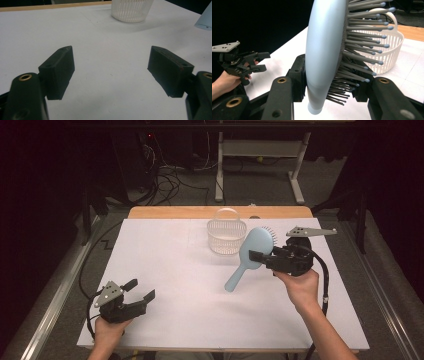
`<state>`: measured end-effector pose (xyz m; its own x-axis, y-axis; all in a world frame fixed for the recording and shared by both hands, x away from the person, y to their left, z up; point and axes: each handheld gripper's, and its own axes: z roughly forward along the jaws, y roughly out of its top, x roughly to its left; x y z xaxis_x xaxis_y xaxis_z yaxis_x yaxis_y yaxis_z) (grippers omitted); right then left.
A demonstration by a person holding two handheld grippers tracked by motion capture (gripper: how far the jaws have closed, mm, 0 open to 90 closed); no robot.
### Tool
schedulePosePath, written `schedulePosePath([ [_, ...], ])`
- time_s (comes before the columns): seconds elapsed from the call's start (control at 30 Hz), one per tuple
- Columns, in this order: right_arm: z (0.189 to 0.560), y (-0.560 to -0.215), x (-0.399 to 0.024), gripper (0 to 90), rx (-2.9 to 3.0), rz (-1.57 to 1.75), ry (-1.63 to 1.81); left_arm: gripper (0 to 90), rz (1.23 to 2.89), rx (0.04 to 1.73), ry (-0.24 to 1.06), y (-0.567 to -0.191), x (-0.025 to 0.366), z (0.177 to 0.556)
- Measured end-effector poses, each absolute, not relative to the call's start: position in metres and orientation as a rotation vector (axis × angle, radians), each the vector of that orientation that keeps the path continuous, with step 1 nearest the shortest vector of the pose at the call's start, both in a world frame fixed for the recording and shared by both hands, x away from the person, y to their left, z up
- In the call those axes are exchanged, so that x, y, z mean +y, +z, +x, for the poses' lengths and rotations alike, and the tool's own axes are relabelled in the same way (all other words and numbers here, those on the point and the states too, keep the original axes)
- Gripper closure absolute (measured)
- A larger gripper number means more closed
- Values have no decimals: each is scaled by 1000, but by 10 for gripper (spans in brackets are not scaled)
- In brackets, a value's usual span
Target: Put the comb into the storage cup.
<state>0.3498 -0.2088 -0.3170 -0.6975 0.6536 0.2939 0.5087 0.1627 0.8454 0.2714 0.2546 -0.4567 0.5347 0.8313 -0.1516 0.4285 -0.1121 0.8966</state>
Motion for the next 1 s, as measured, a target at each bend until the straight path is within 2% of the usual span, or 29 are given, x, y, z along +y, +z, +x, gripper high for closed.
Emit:
schedulePosePath([
  [1.0, 383, -296, -201, 558, 2261, 1171, 1544, 211, 1721, 1067, 464, -457, 255, 270],
])
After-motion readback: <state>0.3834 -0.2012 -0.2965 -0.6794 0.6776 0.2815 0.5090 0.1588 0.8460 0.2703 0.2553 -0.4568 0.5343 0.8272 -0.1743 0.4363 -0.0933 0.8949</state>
